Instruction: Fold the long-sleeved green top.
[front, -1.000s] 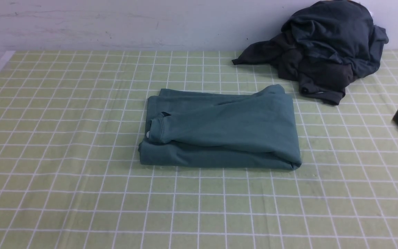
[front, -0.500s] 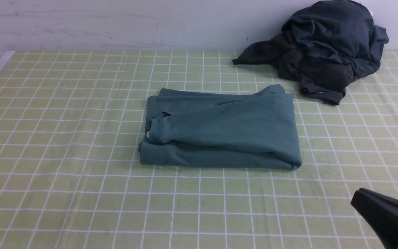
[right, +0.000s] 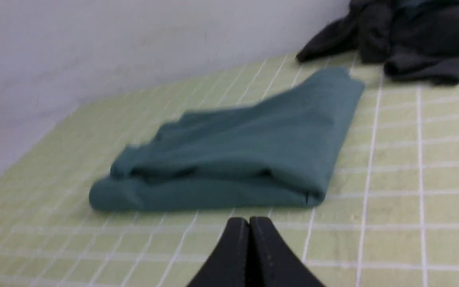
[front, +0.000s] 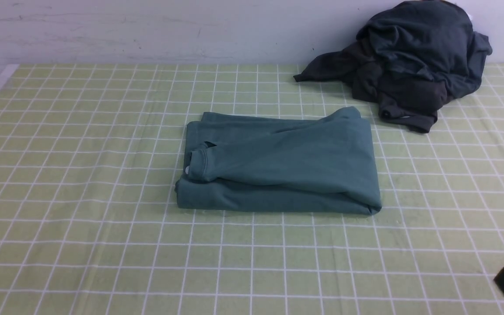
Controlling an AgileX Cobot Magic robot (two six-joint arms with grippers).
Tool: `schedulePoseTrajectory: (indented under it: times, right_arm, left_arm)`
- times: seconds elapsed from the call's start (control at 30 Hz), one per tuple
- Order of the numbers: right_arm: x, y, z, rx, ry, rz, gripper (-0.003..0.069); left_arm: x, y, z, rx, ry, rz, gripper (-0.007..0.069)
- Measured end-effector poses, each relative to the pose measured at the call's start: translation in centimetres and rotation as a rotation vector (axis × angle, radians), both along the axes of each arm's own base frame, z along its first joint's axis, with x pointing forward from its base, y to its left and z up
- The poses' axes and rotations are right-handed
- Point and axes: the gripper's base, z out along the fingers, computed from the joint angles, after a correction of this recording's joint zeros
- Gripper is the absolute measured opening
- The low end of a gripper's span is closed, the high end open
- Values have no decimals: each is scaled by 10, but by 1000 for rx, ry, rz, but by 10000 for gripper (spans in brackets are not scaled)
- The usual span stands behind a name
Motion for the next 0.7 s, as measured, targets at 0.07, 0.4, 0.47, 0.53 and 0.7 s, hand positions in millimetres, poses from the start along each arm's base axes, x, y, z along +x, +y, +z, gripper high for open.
schedulePoseTrajectory:
  times: [0.07, 0.4, 0.47, 0.53, 0.7]
  right_arm:
    - [-5, -6, 8, 48, -91, -68, -11]
    - [-19, -24, 17, -285, -298, -330, -11]
    - [-18, -24, 12, -338, -253, -322, -11]
    - [-17, -23, 3, -394, -161, -298, -11]
    - [-17, -23, -11, -396, -6, -276, -11]
  left_arm:
    - [0, 0, 0, 0, 0, 0, 83]
    - [0, 0, 0, 0, 0, 0, 83]
    - [0, 0, 0, 0, 0, 0, 83]
    - [0, 0, 0, 0, 0, 0, 83]
    - [0, 0, 0, 0, 0, 0, 83]
